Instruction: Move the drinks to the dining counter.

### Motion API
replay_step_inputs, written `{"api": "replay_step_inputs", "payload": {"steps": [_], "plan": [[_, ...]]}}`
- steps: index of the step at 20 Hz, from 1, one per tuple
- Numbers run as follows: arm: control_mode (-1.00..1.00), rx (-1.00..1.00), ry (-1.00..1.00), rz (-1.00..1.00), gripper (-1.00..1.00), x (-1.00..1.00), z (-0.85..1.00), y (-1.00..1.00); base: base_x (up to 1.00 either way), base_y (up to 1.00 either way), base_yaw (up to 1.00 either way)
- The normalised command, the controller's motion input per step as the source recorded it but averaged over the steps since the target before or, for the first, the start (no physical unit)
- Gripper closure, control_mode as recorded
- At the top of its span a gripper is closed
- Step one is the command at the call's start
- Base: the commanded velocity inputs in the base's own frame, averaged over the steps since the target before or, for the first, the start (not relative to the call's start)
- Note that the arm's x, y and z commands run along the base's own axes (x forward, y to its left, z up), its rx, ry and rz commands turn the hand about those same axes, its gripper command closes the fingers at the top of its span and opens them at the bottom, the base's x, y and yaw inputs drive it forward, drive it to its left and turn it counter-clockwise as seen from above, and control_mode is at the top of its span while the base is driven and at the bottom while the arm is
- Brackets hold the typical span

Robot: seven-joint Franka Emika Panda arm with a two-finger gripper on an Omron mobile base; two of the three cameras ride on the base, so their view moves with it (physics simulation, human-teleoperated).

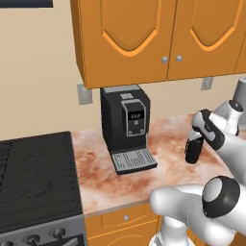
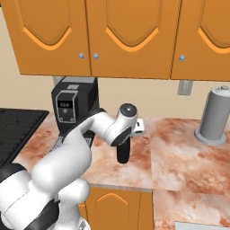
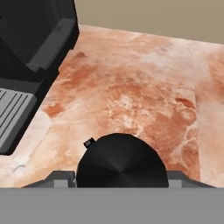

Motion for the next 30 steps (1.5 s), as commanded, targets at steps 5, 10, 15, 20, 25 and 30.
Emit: {"api": "replay_step_inputs", "payload": {"steps": [5,10,15,20,25,30], "plan": [[-1.00,0.07,-0.33,0.11,1.00,-0.67,0.92,-0.02,0.00,0.00,0.00],[-1.00,0.08,-0.39,0.14,1.00,-0.94,0.88,0.00,0.00,0.00,0.00],[-1.00,0.03,-0.35,0.13,1.00,-0.93,0.59,0.00,0.00,0.00,0.00],[-1.00,0.00,-0.16,0.03,1.00,-0.40,0.13,0.10,0.00,0.00,0.00],[-1.00,0.00,-0.01,0.00,1.00,0.00,0.00,0.00,0.00,0.00,0.00],[1.00,0.00,0.00,0.00,1.00,0.00,0.00,0.00,-0.03,0.00,0.00]]}}
